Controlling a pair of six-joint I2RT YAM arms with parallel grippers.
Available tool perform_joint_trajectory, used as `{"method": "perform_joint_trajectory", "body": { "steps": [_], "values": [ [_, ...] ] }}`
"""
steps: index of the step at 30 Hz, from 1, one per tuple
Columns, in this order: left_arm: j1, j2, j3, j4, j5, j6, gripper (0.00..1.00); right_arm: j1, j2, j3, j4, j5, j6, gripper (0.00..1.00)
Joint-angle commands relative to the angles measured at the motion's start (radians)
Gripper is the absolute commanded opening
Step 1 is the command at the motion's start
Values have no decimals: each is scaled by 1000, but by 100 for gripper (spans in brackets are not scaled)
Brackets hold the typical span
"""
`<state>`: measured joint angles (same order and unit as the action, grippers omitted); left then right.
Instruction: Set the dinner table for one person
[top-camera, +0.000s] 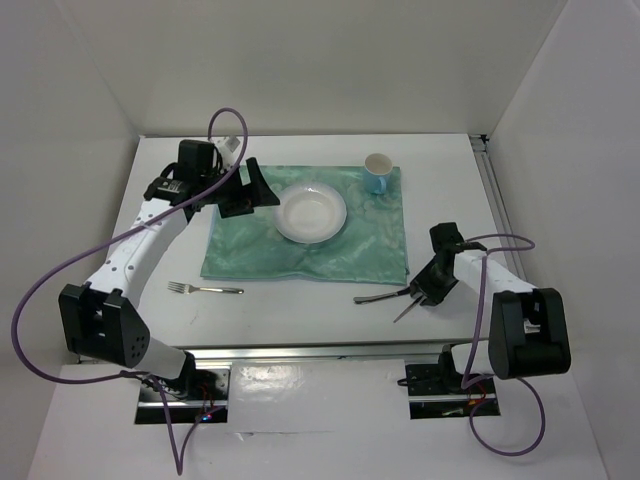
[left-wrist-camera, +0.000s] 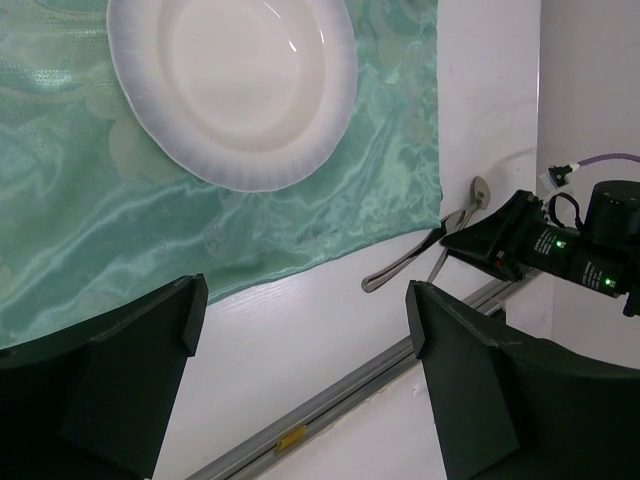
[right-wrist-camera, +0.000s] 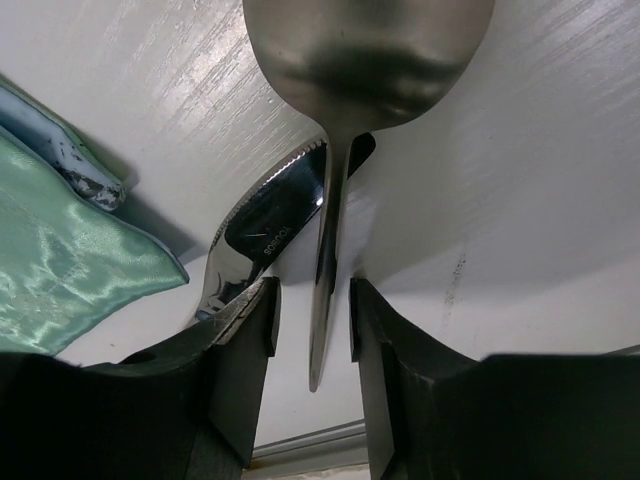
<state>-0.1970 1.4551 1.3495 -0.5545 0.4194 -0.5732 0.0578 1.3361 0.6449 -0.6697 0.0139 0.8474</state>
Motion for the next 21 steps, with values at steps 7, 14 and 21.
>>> {"method": "perform_joint_trajectory", "body": {
  "steps": [7,14,21],
  "values": [
    [5,-30,45,-8,12,38,100,-7,-20,-8,13,43,22,20],
    [5,-30,43,1,2,38,100,-7,-118,136,-120,139,-19,1],
    [5,21,20,-33,-56,-2,100,111,-46,396,-113,109,-177,0]
  ]
}}
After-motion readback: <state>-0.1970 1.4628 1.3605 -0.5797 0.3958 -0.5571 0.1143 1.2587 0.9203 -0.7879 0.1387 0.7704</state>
